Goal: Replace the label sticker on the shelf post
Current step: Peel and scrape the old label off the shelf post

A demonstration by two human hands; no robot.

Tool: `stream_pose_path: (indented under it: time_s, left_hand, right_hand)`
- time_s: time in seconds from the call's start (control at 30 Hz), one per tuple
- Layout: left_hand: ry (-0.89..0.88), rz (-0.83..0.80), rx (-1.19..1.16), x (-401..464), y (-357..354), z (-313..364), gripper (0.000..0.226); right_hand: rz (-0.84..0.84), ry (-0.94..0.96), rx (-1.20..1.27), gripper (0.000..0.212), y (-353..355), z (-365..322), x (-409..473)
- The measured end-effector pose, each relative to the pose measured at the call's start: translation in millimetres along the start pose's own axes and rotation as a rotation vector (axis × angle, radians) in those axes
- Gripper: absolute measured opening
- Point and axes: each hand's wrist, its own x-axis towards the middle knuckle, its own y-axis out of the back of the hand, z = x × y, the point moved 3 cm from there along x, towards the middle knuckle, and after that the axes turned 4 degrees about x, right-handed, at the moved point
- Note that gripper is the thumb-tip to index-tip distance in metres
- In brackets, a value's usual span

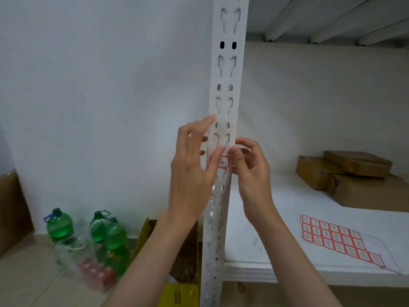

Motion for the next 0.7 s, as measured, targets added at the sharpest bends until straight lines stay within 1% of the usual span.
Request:
stream_pose_path:
  time_s: [0.03, 0.07, 0.1, 0.17, 0.23, 0.27, 0.37, 0.5, 0.7]
  left_hand:
    - [-0.095, 0.024, 0.059, -3.2, -0.8, 1.0, 0.044]
    - [-0.154, 0.042, 0.106, -6.2, -1.6, 1.0, 0.04]
    - [-0.183, 0.05, 0.14, -9.1, -2.5, 1.6, 0.036]
    - [-0.186, 0.044, 0.165, -14.4, -5.8, 0.6, 0.031]
    - [-0.121, 0.048, 0.109, -18.2, -9.1, -3.5, 0.037]
    - [-0.063, 0.044, 0.059, -19.1, -11.3, -5.8, 0.042]
    - [0.096, -0.012, -0.093, -15.2, -13.0, -2.6, 0.056]
    - [0.163, -0.015, -0.14, -9.6, -11.8, 3.0, 0.063]
    - [0.254, 0.011, -0.204, -7.9, -14.8, 6.0, 0.064]
  right_hand:
    - [0.002, -0.002, 0.009, 0.017, 0.2, -0.2, -0.5]
    - [-0.003, -0.009, 0.016, 0.018, 0.8, -0.5, -1.3]
    - [-0.014, -0.019, 0.021, 0.019, 1.5, -1.4, -2.2]
    - [-0.048, -0.048, 0.033, 0.021, 4.3, -4.2, -3.7]
    - [-0.076, -0.087, 0.052, 0.022, 6.8, -5.2, -4.2]
    - [-0.084, -0.107, 0.052, 0.023, 8.1, -3.9, -4.0]
    - [-0.085, -0.14, 0.08, 0.026, 10.2, -4.5, -5.0]
    - [-0.057, -0.154, 0.151, 0.021, 7.1, -1.9, -8.9]
    - [-0.008, -0.16, 0.183, 0.019, 2.4, 1.1, -13.0]
